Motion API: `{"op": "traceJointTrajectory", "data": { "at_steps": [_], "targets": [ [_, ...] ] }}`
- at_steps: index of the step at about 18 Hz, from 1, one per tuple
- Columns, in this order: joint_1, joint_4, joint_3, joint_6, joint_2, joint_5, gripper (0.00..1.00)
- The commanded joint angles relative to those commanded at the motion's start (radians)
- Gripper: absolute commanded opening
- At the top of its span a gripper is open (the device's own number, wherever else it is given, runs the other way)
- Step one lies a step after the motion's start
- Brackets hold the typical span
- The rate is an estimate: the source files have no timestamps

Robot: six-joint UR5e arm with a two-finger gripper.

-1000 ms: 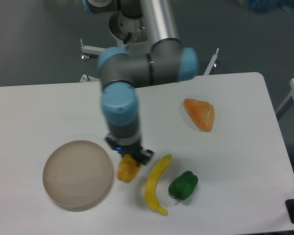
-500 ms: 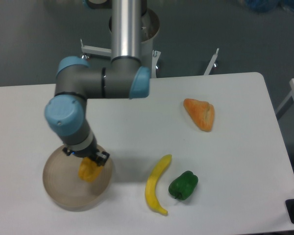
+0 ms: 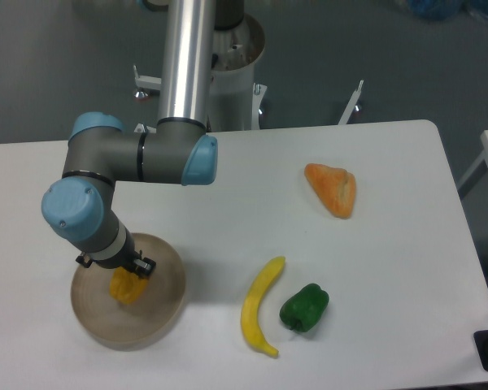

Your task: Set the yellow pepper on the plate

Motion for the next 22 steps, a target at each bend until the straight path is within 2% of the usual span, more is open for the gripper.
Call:
{"op": "traceJointTrajectory", "data": {
  "at_steps": [5, 6, 7, 9, 10, 12, 17, 22],
  "targets": [
    [-0.002, 0.000, -0.002, 0.000, -0.006, 0.003, 0.42],
    [-0.002, 0.000, -0.002, 0.000, -0.005, 0.002, 0.46],
    [-0.002, 0.000, -0.002, 0.000, -0.005, 0.002, 0.54],
    [-0.002, 0.003, -0.002, 0.002, -0.005, 0.003, 0.88],
    [-0.002, 0.003, -0.002, 0.002, -0.002, 0.002, 0.96],
    [-0.002, -0.002, 0.001, 0.008, 0.006, 0.000, 0.99],
    [0.011, -0.003, 0.009, 0.026, 0.038, 0.000, 0.99],
    [0.118, -0.002, 0.000, 0.145, 0.080, 0.002, 0.99]
  ]
}}
